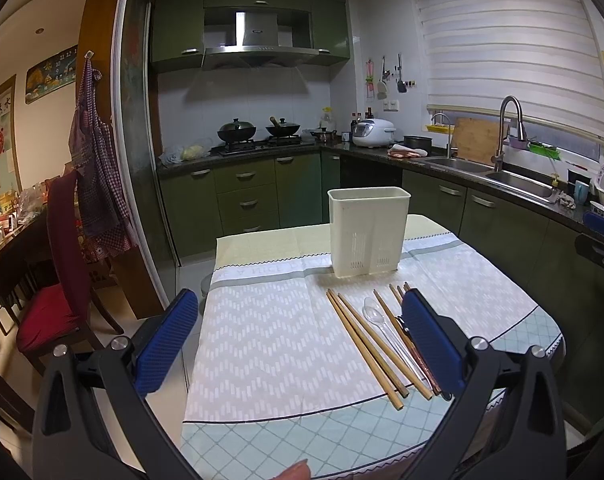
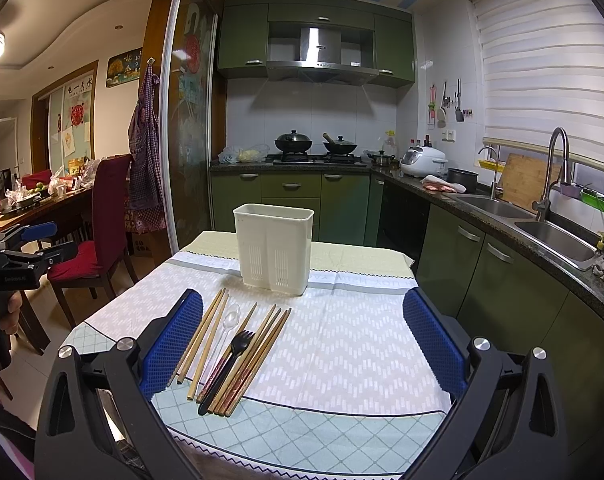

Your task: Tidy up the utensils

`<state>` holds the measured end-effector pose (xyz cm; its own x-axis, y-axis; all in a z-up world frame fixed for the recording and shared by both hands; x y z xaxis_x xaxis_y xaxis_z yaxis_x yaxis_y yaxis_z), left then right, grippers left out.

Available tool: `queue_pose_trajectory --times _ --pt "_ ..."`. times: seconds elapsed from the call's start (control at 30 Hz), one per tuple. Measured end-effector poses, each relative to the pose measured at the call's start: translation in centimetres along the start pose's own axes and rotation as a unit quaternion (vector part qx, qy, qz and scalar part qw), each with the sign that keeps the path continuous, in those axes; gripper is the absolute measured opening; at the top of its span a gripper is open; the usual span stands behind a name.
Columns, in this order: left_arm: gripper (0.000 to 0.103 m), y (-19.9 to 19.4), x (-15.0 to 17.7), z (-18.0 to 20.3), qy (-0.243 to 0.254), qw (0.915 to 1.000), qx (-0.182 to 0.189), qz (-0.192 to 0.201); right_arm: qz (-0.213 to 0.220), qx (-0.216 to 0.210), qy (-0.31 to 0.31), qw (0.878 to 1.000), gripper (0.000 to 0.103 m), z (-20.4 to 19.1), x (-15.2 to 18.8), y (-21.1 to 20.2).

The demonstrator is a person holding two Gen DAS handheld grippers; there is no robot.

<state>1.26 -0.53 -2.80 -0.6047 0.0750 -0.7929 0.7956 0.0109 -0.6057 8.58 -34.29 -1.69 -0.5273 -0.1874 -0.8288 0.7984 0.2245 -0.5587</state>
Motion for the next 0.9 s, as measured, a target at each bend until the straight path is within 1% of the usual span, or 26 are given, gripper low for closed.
queue_pose_trajectory --times 0.9 --pt "0.097 0.04 -0.25 0.13 0.001 1.0000 0.002 -0.005 -0.001 -0.001 0.001 1.000 0.099 -0.02 0.00 0.07"
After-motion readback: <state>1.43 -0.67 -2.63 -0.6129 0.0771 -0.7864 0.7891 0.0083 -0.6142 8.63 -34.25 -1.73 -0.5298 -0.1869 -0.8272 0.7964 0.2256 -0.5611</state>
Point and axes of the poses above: each gripper's, at about its wrist camera, not at the fingertips, and y roughly the way its jaws point, z to its right, x to its underside, the point moved 1 cm from there along y, roughly the way its jaws point, and after that the axes turned 14 degrees about -z, right-handed, at the moved point
